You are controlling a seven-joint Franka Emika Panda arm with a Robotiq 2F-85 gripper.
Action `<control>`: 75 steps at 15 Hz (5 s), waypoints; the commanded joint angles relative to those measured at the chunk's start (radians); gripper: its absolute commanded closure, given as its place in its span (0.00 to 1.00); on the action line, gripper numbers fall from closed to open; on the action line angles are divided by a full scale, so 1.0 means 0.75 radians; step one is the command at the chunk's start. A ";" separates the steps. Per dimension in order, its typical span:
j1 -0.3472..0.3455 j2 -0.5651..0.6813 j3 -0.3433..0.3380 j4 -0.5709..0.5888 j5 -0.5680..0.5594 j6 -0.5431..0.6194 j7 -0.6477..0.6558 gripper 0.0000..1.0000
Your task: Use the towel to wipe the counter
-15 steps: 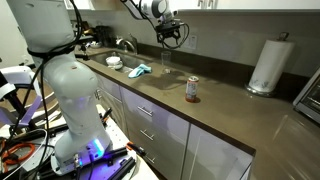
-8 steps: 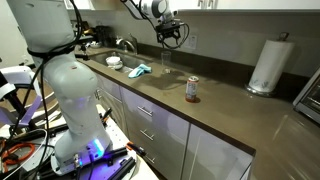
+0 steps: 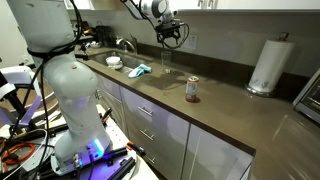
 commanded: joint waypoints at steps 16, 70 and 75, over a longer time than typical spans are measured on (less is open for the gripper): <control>0.082 -0.035 0.194 -0.178 0.198 0.006 0.207 0.00; 0.206 0.645 0.290 0.393 0.113 -0.234 0.428 0.00; 0.224 0.678 0.287 0.403 0.115 -0.239 0.470 0.13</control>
